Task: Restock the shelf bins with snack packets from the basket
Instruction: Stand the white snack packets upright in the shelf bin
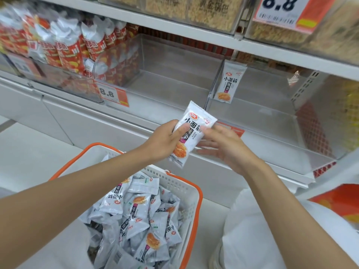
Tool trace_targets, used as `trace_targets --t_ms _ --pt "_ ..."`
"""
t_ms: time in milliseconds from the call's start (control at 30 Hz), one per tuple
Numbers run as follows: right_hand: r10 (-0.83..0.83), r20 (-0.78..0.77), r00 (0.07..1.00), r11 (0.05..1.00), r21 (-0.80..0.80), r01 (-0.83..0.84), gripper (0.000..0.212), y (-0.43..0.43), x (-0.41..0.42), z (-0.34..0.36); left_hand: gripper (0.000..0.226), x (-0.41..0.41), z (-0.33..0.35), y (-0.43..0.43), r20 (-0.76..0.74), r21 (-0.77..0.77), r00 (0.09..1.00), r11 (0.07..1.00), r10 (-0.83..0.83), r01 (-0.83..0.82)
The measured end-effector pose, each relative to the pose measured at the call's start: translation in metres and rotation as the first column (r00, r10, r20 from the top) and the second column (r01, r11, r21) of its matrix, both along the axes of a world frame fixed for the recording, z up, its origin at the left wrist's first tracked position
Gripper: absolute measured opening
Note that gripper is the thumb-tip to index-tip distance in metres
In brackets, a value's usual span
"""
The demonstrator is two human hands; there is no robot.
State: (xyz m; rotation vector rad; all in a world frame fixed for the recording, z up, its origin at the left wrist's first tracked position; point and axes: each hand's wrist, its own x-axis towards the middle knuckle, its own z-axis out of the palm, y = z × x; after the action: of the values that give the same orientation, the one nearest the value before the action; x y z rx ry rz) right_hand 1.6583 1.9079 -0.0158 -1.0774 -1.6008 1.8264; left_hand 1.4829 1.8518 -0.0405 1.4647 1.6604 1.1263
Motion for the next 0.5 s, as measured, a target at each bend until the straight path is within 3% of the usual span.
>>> trace_targets --t_ms 67,200,333,500 --pt "-0.001 -0.004 1.0 1.0 0.011 0.001 0.027 -0.006 -0.003 -0.004 0.031 0.006 0.008 0.009 -0.036 0.025 0.999 1.0 -0.002 0.003" --pt "-0.18 -0.15 0.972 0.983 -0.005 0.182 0.026 0.0 0.005 0.004 0.032 0.023 0.026 0.04 -0.118 0.083 0.993 0.996 -0.013 0.023" --pt "-0.326 -0.228 0.918 0.939 0.036 0.342 0.021 0.031 0.03 0.028 0.026 0.037 0.056 0.081 -0.121 0.267 0.988 0.962 0.099 -0.064" --pt "-0.417 -0.158 0.895 0.898 0.081 0.432 0.017 0.085 0.044 0.042 0.031 0.043 0.087 0.148 -0.167 0.189 0.977 0.977 0.134 -0.102"
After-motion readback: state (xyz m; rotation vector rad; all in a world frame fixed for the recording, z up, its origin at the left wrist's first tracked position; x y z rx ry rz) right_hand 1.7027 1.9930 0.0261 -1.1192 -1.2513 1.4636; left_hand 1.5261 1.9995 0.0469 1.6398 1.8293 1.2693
